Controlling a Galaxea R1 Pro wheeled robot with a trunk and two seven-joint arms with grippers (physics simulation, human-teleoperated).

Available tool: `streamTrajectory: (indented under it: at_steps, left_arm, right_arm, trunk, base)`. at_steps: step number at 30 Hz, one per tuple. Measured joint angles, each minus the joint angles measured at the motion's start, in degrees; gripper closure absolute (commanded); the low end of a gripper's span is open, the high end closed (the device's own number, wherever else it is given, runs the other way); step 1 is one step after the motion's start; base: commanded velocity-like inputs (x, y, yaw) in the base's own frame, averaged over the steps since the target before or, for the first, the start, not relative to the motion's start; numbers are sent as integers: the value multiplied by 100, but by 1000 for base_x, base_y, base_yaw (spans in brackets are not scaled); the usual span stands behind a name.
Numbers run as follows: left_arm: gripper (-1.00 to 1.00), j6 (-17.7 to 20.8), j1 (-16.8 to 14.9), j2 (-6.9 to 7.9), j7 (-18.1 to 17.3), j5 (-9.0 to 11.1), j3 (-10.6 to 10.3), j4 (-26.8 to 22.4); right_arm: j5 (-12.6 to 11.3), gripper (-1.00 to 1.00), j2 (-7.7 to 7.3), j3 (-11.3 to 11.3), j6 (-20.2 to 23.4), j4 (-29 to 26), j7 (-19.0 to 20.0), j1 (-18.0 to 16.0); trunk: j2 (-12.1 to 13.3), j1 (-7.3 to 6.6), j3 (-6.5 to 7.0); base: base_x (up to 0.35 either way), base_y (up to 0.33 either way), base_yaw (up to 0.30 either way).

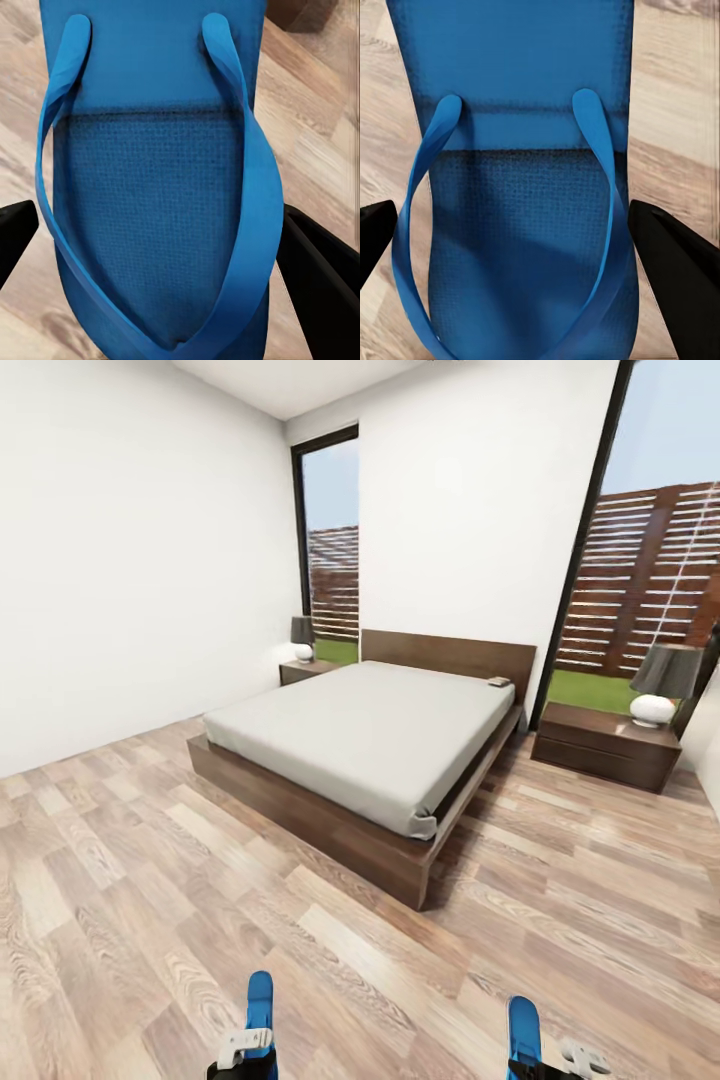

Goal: In the bedroom, move the book from the bed onto either nightstand, and place the two sandals side by side next to the bed.

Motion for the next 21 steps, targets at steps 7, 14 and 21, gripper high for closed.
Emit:
streamTrajectory:
  at_steps: [7, 14, 21]
  left_arm:
    - [100, -7, 0, 0, 1, -2, 0, 0]
    - [100, -8, 0, 0, 1, -6, 0, 0]
    - [100, -9, 0, 0, 1, -6, -1, 0]
  right_arm:
    - [1, 100, -1, 1, 1, 0, 0, 0]
    - [1, 100, 0, 1, 1, 0, 0, 0]
    - [1, 100, 0, 1, 1, 0, 0, 0]
  trunk:
    - [0, 0, 18]
    - [0, 0, 36]
    - [0, 0, 54]
  base:
    - [0, 0, -295]
    - [0, 0, -295]
    - [0, 0, -295]
